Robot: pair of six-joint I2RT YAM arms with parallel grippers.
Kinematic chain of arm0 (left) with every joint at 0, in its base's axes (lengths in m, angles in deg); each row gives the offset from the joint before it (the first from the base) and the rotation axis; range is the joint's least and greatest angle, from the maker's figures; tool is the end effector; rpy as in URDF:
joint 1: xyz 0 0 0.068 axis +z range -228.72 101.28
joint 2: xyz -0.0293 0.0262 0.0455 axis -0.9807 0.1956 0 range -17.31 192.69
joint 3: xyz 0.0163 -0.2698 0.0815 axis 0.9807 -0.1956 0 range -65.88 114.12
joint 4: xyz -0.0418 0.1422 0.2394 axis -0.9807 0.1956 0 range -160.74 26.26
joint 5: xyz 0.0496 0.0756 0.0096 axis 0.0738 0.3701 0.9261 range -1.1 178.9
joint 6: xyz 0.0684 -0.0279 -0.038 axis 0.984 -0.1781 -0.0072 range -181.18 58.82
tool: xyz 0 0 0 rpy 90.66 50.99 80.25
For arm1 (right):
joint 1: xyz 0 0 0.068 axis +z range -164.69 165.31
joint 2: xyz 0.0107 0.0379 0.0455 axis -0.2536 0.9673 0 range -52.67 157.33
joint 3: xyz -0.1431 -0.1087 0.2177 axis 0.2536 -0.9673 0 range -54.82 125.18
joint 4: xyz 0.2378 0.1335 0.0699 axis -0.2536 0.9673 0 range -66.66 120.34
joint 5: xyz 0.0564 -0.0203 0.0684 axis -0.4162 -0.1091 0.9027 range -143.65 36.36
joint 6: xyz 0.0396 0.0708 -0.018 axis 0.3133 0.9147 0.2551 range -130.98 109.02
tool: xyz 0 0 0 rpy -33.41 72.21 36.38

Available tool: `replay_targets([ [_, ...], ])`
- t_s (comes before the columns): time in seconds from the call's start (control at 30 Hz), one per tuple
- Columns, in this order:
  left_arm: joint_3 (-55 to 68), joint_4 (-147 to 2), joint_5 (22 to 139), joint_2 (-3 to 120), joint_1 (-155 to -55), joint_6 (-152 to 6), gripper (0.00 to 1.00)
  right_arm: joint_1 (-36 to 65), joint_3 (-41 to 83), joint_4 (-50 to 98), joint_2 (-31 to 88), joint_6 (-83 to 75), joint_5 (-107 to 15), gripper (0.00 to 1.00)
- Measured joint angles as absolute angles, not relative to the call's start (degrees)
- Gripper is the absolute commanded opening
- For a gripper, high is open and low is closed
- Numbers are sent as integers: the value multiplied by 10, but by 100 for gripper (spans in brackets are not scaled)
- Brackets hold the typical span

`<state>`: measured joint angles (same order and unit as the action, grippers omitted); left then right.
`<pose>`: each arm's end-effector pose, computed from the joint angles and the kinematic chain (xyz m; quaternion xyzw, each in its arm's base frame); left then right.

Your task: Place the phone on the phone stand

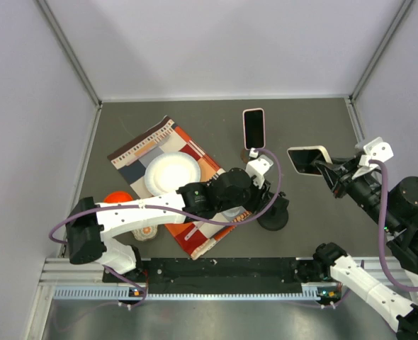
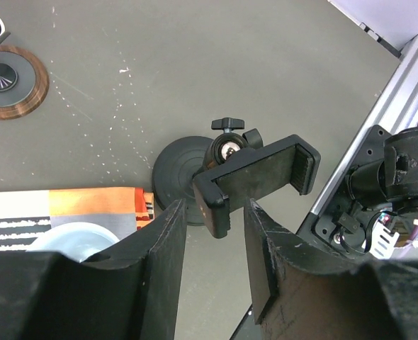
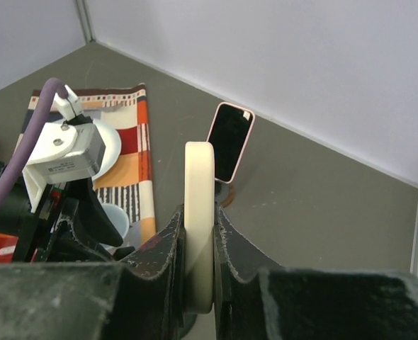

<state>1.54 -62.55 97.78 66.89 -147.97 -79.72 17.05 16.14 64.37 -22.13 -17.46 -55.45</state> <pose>0.1511 -0.3670 0.3050 0.3224 0.7776 -0.3246 0.4314 0.0817 0.0478 0.4694 -0.2222 0.6753 0.1429 0.6886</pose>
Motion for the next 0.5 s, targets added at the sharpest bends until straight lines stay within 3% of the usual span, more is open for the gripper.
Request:
replay_targets([
  [0.17,15,-625,978,671,-1480,-797,37,171,162,664,-209,-175,-547,0],
  [0.4,15,-625,977,677,-1481,-796,41,171,164,678,-203,-179,-542,0],
  [0.5,15,-625,978,677,-1481,-795,34,171,167,680,-202,-180,-532,0],
])
